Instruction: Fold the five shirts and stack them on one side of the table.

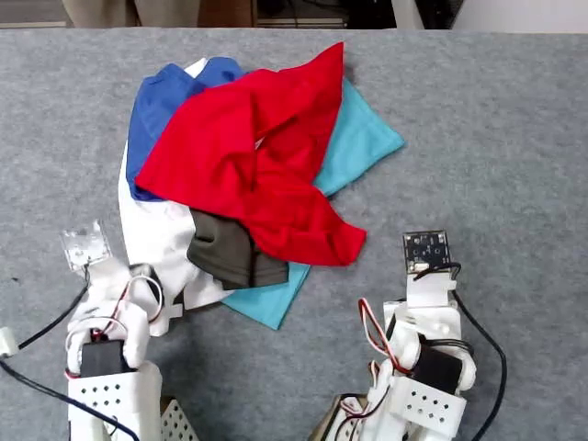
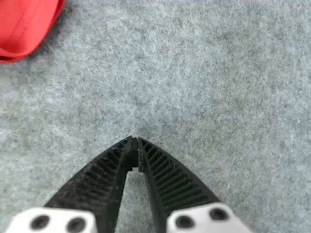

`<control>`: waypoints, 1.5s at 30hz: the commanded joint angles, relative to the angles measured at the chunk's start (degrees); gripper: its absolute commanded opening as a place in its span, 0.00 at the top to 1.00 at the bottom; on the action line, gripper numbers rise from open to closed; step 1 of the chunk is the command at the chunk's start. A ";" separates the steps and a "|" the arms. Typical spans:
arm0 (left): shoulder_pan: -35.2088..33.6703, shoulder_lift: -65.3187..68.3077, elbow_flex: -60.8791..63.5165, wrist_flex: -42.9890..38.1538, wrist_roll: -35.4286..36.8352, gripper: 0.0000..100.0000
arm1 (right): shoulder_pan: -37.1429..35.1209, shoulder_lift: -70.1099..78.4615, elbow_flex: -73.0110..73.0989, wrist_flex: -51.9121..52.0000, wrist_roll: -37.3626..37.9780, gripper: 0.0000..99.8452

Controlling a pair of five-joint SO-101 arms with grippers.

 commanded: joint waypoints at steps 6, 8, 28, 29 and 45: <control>-3.78 -0.04 -10.11 -12.04 -7.56 0.98 | -0.31 -3.65 -0.40 0.35 0.44 1.00; -3.96 -0.04 -10.20 -12.04 -8.62 0.98 | -0.31 -3.65 -0.40 0.35 0.44 1.00; -4.92 35.30 -48.09 7.56 1.49 0.98 | -0.31 -3.65 -0.40 0.35 0.44 1.00; -4.92 39.25 -51.78 10.55 3.60 0.98 | -0.31 -3.65 -0.40 0.35 0.44 1.00; 4.57 64.04 -65.23 10.99 -5.10 0.98 | -0.31 -3.65 -0.40 0.35 0.44 1.00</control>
